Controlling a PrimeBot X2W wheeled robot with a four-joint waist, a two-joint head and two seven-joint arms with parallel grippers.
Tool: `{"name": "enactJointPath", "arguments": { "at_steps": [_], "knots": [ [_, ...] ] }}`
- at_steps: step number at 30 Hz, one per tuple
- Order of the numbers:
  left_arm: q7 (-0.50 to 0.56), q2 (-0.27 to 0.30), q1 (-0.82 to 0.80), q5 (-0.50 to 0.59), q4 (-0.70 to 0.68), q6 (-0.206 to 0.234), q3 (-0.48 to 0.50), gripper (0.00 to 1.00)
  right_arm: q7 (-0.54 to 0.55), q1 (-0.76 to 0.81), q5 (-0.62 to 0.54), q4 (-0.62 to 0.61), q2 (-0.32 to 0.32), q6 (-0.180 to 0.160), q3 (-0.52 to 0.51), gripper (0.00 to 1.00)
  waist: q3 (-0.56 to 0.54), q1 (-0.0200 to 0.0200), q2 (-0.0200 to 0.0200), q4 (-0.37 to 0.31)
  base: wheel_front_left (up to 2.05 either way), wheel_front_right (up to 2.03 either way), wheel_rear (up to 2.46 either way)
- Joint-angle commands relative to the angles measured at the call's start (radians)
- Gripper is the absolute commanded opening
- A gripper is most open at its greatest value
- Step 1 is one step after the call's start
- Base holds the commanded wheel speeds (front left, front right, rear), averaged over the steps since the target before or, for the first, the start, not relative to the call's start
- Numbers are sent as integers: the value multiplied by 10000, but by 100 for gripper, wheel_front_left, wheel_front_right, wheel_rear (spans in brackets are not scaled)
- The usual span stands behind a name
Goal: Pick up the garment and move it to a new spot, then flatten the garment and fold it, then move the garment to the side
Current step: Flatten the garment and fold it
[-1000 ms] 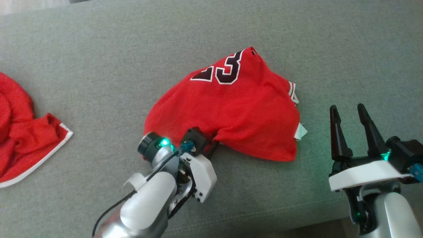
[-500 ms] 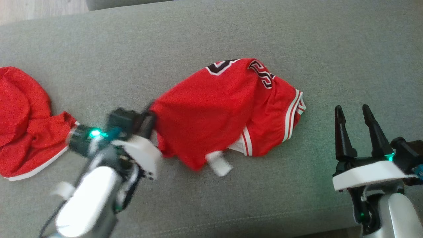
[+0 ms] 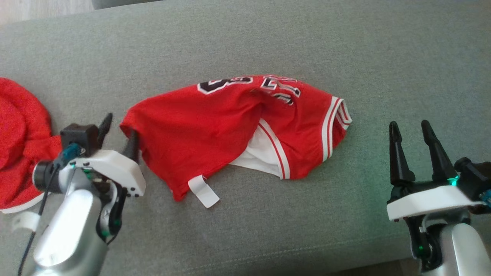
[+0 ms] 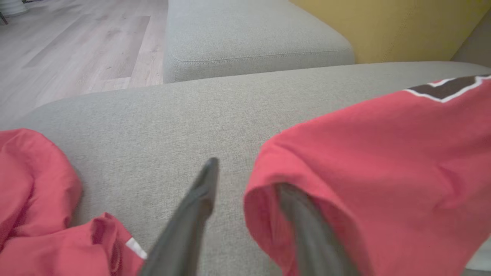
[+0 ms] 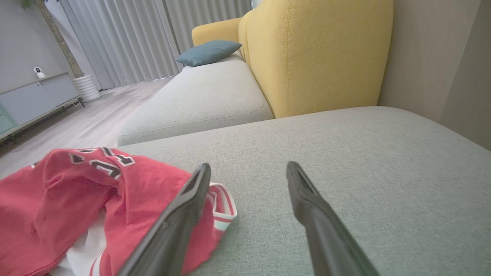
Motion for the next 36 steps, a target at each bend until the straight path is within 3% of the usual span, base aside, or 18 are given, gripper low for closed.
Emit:
{"name": "enactJointPath", "arguments": {
  "at_steps": [1,7,16,23,36],
  "knots": [
    [-338,75,-426,-87,-114,-36,463,100,18,-164,13,-434,-47,40,156,100,-2,0,0,-5,0,0,0],
    [-1438,-274,12,-164,173,162,574,100,50,-97,-76,-516,-47,40,81,100,-149,0,0,134,0,0,0],
    [-2250,-467,1014,472,-909,1218,1047,100,185,48,-359,-759,-47,40,22,100,-560,0,0,497,0,0,0],
    [-2283,-500,1800,1151,-2202,1364,958,100,360,257,-498,-964,-47,40,10,100,-914,0,0,668,0,0,0],
    [-2179,-394,2539,1396,-2875,1531,682,100,543,574,-471,-1161,-47,40,146,100,-1106,0,0,716,0,0,0]
  ]
}}
